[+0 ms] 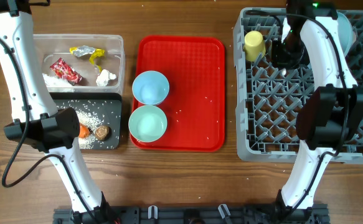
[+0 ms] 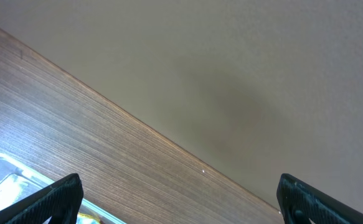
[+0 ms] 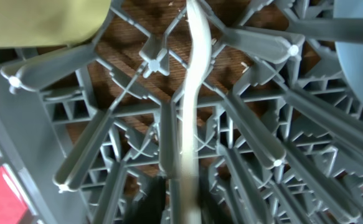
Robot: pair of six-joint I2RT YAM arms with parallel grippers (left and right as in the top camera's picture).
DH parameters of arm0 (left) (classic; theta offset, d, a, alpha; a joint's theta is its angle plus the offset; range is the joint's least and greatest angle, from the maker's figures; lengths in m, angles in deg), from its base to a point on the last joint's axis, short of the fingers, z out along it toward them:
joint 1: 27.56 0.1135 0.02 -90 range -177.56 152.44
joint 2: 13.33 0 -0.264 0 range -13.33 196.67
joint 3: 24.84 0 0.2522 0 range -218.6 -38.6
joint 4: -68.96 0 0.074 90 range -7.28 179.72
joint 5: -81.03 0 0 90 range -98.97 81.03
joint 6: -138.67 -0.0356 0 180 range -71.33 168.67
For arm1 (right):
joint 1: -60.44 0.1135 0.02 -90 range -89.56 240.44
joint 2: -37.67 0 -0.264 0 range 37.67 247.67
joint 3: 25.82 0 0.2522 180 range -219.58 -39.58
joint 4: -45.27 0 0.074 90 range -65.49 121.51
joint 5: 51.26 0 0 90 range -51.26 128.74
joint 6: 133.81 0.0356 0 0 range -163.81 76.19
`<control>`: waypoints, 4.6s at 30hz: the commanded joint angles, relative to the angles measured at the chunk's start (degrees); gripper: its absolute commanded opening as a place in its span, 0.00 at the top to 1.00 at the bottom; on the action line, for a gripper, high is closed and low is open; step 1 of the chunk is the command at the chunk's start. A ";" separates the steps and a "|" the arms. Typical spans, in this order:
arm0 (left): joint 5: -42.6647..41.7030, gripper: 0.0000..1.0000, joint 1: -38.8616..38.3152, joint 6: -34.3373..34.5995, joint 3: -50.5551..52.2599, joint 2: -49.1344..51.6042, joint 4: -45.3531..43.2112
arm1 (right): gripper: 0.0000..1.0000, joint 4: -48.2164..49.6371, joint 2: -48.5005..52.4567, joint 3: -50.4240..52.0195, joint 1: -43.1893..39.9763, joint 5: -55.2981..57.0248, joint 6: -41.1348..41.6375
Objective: Sort waste into correct bins and load items into the dishwasher rack
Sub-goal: 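Carry the spoon into the rack and open the right gripper, then move the right gripper to the light blue bowl on the tray, then grasp the light blue bowl rim with the right gripper and lift, then carry the light blue bowl over the rack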
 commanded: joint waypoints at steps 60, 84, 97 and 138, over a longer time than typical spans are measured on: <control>-0.26 0.00 0.46 0.33 0.31 0.33 -0.11 | 0.46 45.09 -5.25 18.62 36.81 -6.95 6.10; -0.26 0.00 0.46 0.31 0.31 0.33 -0.11 | 0.72 42.47 1.22 19.06 38.05 -16.06 12.59; -0.26 0.00 0.46 0.31 0.31 0.33 -0.11 | 0.95 42.29 1.25 19.45 38.03 -15.85 15.30; -0.26 0.00 0.46 0.31 0.31 0.33 -0.11 | 0.96 8.00 -34.58 35.43 -15.76 52.00 37.27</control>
